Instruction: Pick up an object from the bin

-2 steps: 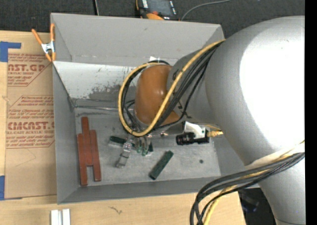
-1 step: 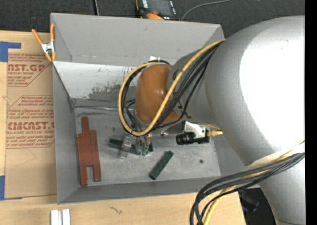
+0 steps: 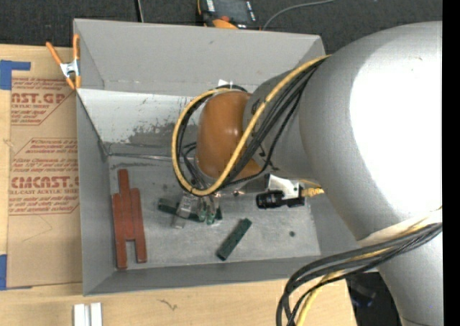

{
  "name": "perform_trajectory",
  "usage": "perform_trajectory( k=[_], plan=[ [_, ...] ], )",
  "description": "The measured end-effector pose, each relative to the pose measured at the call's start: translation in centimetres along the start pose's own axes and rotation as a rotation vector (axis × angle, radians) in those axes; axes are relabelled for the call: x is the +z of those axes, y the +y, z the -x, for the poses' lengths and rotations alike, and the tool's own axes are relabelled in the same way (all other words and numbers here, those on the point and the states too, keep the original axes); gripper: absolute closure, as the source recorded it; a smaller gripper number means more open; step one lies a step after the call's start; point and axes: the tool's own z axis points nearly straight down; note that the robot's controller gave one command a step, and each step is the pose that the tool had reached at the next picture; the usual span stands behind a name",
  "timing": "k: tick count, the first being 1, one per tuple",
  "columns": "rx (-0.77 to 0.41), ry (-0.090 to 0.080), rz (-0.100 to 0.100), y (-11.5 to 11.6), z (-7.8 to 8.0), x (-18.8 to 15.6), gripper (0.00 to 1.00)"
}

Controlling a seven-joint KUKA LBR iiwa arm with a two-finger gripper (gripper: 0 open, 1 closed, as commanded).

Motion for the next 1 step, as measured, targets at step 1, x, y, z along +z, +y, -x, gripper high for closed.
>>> perform_trajectory(
  k=[1],
  plan=[
    [0.000, -0.006, 0.004, 0.16, 0.15, -8.41, 1.00]
  ],
)
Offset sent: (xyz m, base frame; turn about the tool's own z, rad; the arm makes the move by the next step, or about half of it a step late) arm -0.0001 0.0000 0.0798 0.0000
